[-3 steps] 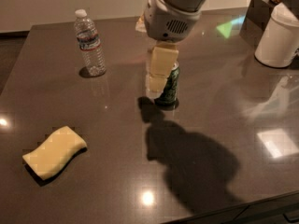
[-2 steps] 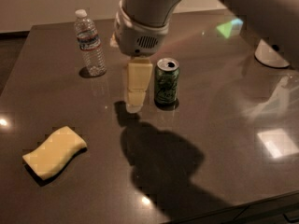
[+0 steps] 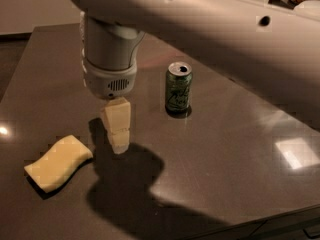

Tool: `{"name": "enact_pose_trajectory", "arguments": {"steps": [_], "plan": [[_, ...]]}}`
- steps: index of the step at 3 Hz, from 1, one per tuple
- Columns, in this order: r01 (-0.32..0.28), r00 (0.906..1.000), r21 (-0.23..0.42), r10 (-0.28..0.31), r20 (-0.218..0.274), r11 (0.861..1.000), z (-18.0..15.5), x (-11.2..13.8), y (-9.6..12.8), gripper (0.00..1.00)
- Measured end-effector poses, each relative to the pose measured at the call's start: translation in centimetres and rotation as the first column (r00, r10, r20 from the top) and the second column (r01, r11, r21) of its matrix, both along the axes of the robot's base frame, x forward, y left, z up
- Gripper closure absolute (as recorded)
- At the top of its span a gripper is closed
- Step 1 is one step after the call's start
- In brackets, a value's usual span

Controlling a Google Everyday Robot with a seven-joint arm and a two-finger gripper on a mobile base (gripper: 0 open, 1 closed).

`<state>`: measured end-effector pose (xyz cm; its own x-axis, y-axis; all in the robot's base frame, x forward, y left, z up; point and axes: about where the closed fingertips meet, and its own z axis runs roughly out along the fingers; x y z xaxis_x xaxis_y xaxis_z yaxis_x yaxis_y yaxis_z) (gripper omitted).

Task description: Move sponge near water bottle

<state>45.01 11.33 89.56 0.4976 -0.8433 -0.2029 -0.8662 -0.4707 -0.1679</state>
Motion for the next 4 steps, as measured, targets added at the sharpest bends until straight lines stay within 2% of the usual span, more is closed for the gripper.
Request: {"name": "enact_pose_trajectory", "arguments": {"steps": [1, 3, 4], "plan": [[-0.074, 0.9966, -0.039, 0.072, -0.039, 0.997, -3.2, -1.7, 2.6, 0.0], [-0.135, 0.9881, -0.081, 0.128, -0.086, 0.988, -5.9, -3.0, 4.7, 0.0], [-0.14, 0.9851, -0.084, 0.13, -0.112, 0.987, -5.9, -3.4, 5.0, 0.15]]}}
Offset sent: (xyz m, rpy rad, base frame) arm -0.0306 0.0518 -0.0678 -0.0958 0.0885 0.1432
